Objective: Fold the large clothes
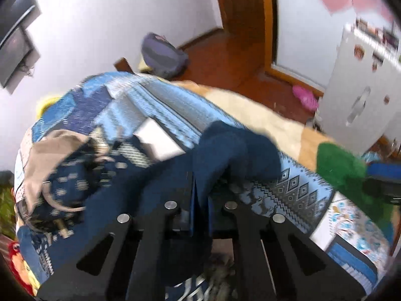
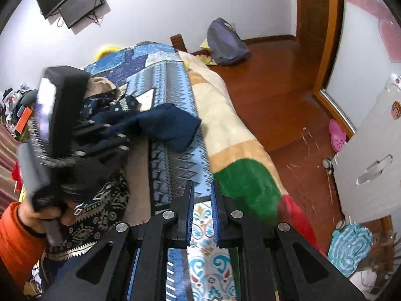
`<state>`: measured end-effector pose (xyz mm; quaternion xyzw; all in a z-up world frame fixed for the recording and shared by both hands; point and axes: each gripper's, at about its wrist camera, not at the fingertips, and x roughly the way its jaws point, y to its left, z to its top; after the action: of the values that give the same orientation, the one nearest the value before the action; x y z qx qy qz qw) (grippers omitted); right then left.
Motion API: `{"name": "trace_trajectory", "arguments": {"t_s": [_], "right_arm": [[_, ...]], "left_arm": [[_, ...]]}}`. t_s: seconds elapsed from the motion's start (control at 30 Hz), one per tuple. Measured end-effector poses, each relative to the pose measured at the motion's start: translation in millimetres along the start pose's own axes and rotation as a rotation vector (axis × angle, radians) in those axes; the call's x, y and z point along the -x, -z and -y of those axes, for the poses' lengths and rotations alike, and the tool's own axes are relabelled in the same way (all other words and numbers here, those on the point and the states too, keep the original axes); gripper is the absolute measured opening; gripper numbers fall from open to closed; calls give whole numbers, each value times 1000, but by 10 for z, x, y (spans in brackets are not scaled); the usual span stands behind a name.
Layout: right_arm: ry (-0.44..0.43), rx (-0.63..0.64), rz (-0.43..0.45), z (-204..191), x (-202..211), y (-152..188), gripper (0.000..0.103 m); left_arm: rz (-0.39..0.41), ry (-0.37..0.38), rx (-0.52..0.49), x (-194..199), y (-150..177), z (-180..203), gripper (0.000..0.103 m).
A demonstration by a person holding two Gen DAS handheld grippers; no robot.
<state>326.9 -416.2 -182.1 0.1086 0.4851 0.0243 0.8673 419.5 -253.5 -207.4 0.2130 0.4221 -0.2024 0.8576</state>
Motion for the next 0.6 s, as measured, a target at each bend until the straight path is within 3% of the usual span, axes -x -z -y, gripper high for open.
{"name": "trace_trajectory", "arguments": {"t_s": [0.1, 0.3, 0.47, 0.6], "right_arm": [[-24, 37, 10, -164, -15, -56, 9], [-60, 133, 12, -650, -142, -171, 9], [-74, 268, -5, -1222, -374, -280, 9], [-60, 366, -13, -1644, -571, -374, 9]], "left_arm": [[94, -14, 72, 496, 42, -397, 7], [200, -109, 226, 1249, 346, -1273, 6], [199, -221, 334, 1489, 811, -1935, 6], [151, -251, 429, 1475, 1258, -2333, 5]]}}
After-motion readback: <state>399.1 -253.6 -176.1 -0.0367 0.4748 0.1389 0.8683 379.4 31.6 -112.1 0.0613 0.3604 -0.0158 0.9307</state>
